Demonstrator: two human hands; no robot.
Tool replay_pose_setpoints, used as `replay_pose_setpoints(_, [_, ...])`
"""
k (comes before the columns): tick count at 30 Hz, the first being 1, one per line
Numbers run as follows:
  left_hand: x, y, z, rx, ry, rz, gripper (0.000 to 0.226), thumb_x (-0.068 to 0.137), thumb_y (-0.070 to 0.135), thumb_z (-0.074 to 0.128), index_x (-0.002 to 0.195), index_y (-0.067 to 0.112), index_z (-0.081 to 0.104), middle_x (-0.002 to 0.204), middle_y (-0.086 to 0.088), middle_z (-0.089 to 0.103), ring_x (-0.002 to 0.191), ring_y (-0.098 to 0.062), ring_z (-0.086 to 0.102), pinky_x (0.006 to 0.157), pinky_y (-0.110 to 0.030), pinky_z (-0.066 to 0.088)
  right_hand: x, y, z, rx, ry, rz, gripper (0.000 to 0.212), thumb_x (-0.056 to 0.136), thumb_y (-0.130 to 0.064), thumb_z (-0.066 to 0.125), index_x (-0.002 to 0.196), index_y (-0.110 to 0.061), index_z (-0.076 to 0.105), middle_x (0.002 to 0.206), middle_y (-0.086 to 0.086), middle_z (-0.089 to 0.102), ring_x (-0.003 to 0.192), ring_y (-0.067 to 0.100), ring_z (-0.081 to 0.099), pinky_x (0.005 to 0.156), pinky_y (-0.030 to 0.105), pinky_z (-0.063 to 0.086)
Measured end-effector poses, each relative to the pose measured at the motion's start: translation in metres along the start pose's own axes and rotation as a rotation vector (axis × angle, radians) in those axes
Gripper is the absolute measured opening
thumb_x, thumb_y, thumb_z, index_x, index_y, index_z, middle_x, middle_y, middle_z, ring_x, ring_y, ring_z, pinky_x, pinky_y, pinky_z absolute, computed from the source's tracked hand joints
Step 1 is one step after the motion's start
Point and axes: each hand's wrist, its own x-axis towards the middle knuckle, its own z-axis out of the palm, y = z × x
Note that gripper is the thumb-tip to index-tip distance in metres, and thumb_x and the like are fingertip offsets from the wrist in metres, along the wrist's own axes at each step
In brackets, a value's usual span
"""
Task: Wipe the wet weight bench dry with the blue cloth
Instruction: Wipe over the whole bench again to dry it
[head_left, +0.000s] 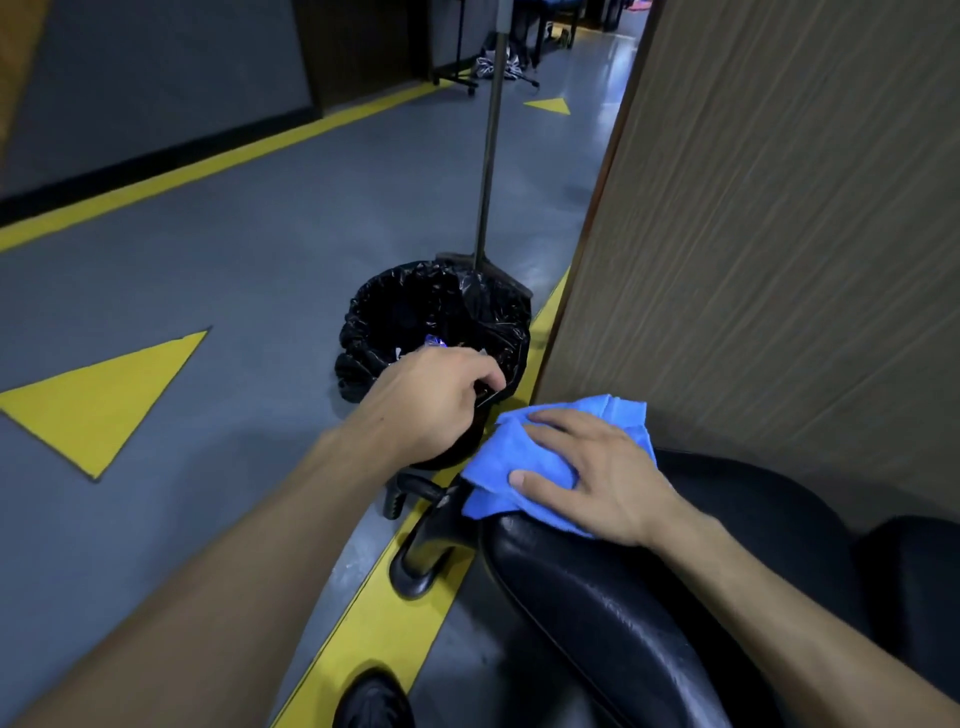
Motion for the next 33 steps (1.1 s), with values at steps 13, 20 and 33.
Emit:
replay_pose_setpoints(13, [-0.071, 0.001, -0.013, 0.03, 0.043, -0.15, 0.046, 0.085, 0.007, 0.038, 0.11, 0.027, 0.07, 0.113, 0.005, 0.072, 0.1, -0.023, 0.067, 0.082, -0.042, 0.054, 0.036, -0.076, 0.013, -0.405, -0.247, -0.075, 0.047, 0.089, -0.066, 0.04, 0.078, -0.022, 0.055, 0.097, 0.01, 0.07, 0.102, 0.031, 0.06, 0.098, 0.042, 0.034])
replay_pose_setpoints(20, [-0.117, 0.042, -0.019, 0.041, 0.02, -0.233, 0.043, 0.089, 0.008, 0.042, 0.113, 0.031, 0.068, 0.112, 0.009, 0.069, 0.099, -0.022, 0.063, 0.081, -0.039, 0.052, -0.034, -0.082, 0.032, -0.327, -0.125, -0.281, 0.057, 0.085, -0.062, 0.04, 0.11, -0.023, 0.074, 0.128, -0.005, 0.066, 0.144, 0.025, 0.036, 0.12, 0.056, 0.015])
replay_pose_setpoints(33, [-0.175, 0.131, 0.009, -0.042, 0.114, -0.171, 0.037, 0.096, 0.008, 0.042, 0.109, 0.033, 0.067, 0.112, 0.015, 0.068, 0.099, -0.014, 0.063, 0.083, -0.037, 0.052, -0.193, -0.062, 0.03, -0.519, -0.035, -0.141, 0.086, 0.048, -0.04, 0.088, 0.13, -0.032, 0.062, 0.155, 0.004, 0.043, 0.14, 0.041, 0.041, 0.095, 0.077, 0.032])
